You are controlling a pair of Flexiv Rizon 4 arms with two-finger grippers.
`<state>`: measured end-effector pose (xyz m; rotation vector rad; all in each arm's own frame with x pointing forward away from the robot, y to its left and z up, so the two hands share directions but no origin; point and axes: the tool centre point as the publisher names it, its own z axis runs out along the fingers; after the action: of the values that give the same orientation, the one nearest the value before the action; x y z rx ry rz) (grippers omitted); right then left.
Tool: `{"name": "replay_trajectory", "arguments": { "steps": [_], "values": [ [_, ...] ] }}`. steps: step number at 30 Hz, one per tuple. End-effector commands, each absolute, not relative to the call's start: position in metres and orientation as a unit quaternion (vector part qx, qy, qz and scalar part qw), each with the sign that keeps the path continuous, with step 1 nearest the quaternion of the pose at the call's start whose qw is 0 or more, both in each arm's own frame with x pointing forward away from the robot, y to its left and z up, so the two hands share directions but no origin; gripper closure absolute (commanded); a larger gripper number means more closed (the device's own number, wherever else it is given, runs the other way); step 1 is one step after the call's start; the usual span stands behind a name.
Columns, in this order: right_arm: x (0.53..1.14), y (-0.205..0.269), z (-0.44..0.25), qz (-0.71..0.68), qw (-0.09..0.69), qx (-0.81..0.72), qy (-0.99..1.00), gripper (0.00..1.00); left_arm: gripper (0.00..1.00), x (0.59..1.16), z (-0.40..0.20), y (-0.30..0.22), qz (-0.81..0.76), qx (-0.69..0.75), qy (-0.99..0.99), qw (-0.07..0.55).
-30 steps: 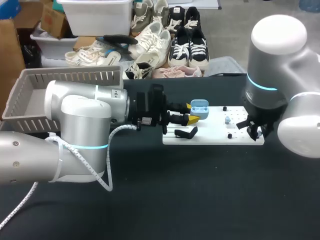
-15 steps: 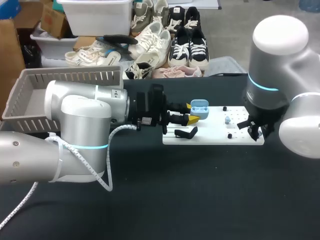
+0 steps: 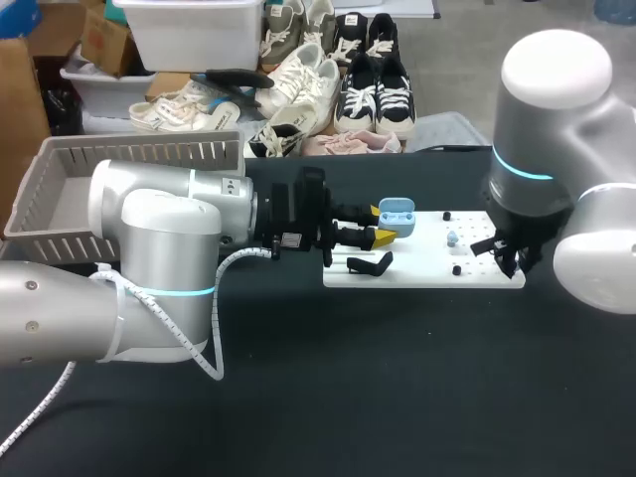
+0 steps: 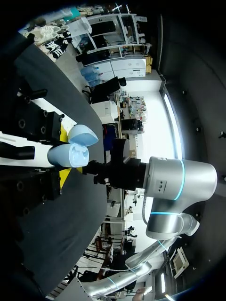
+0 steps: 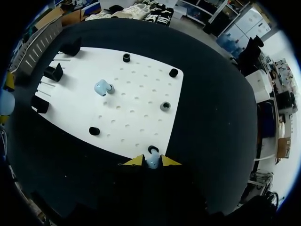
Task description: Pick up each earbud case from the left stands, insert the matching earbuds, close the lid, and place the case in the box.
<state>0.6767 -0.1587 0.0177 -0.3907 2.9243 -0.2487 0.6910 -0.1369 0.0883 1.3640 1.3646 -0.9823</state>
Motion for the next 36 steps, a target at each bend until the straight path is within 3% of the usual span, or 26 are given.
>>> {"name": "replay_trajectory", "arguments": {
  "steps": [1,36],
  "values": [
    [0.675,-0.159,0.017,-0.085,0.092,-0.129,0.984,1.0,1.0,0.689,0.088,-0.137,-0.399,0.555,0.557,0.472],
    [0.627,-0.134,0.08,-0.042,0.129,-0.173,0.976,1.0,1.0,0.689,0.088,-0.137,-0.399,0.555,0.557,0.472]
  ]
}}
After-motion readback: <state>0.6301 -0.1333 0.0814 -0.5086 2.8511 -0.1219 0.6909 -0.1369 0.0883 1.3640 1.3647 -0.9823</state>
